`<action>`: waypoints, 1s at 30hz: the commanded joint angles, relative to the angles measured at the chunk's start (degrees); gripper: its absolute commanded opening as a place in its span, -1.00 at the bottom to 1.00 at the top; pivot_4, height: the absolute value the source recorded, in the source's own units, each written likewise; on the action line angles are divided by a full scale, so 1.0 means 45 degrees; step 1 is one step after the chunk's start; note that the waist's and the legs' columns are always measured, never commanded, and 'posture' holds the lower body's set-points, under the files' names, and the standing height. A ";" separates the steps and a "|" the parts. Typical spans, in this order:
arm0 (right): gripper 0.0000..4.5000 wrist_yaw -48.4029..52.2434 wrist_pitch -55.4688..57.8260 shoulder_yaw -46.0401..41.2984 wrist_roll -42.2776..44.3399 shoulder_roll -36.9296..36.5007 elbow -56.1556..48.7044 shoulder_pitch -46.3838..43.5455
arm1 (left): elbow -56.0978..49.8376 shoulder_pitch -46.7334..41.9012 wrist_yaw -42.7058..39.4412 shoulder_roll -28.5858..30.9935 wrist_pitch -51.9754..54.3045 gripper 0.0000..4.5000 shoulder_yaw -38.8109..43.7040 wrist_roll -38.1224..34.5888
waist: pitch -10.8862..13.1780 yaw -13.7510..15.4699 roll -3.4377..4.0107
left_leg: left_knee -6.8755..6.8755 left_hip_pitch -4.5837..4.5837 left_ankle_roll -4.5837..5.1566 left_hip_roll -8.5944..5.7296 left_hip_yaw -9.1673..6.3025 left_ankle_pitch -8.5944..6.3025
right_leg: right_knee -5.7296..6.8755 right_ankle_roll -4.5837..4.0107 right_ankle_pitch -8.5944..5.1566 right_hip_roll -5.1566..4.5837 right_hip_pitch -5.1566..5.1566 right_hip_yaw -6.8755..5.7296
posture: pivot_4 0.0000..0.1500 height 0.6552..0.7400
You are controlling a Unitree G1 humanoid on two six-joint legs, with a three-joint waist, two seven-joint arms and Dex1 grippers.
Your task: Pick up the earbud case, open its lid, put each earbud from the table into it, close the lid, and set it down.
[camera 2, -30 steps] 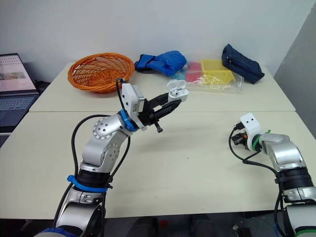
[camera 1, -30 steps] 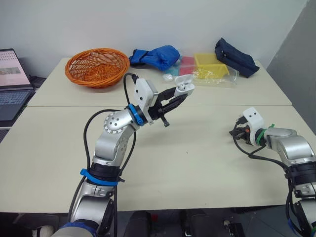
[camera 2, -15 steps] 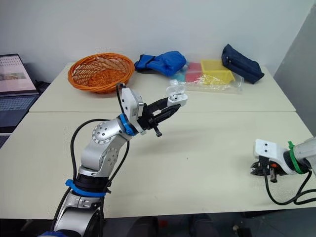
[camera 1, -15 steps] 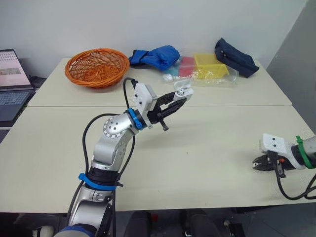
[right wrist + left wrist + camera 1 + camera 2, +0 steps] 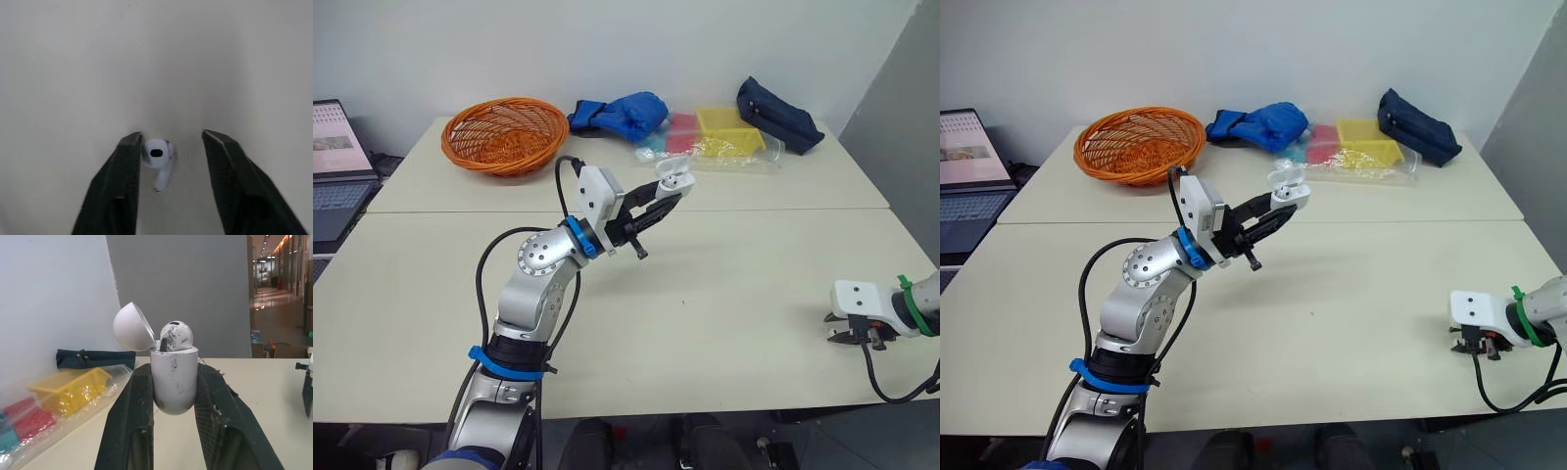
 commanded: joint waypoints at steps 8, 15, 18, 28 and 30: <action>0.83 0.0367 0.1155 -0.0480 -0.0032 -0.0501 -0.1092 0.0824 | -0.0399 -0.0170 0.0070 -0.0082 -0.0136 -0.67 -0.0009 -0.0087 | 0.0000 0.0277 0.0002 | -0.0017 0.0023 -0.0001 0.0003 -0.0010 -0.0001 | -0.0026 -0.0005 -0.0007 -0.0003 0.0034 -0.0017 | 1.00 1.00; 0.76 0.0431 0.2084 -0.0459 -0.0063 -0.0347 -0.1626 0.0772 | -0.0458 -0.0190 0.0148 -0.0149 -0.0102 -0.67 -0.0032 -0.0078 | 0.0000 0.0286 0.0002 | -0.0013 0.0030 -0.0001 0.0004 -0.0012 -0.0001 | -0.0008 -0.0006 -0.0007 -0.0001 0.0034 -0.0016 | 1.00 1.00; 0.42 0.0424 0.2176 -0.0468 -0.0106 -0.0275 -0.1607 0.0681 | -0.0498 -0.0138 0.0184 -0.0147 -0.0099 -0.67 -0.0048 -0.0057 | 0.0000 0.0280 0.0002 | -0.0013 0.0030 -0.0001 0.0003 -0.0007 -0.0001 | -0.0010 -0.0006 -0.0007 -0.0002 0.0034 -0.0012 | 1.00 1.00; 0.10 0.0361 0.2008 -0.0265 -0.0407 -0.0106 -0.1297 0.0501 | -0.0741 -0.0003 0.0333 -0.0071 0.0020 -0.67 -0.0089 -0.0097 | 0.0000 0.0268 0.0001 | -0.0012 0.0031 -0.0001 0.0003 -0.0004 -0.0001 | -0.0011 -0.0005 -0.0007 -0.0002 0.0034 -0.0010 | 1.00 1.00; 0.10 0.0415 0.1961 -0.0188 -0.0496 -0.0087 -0.1150 0.0416 | -0.0769 0.0006 0.0341 -0.0065 0.0034 -0.67 -0.0092 -0.0112 | 0.0000 0.0258 0.0001 | -0.0010 0.0031 -0.0001 0.0003 -0.0001 -0.0001 | -0.0012 -0.0004 -0.0006 -0.0002 0.0034 -0.0007 | 1.00 1.00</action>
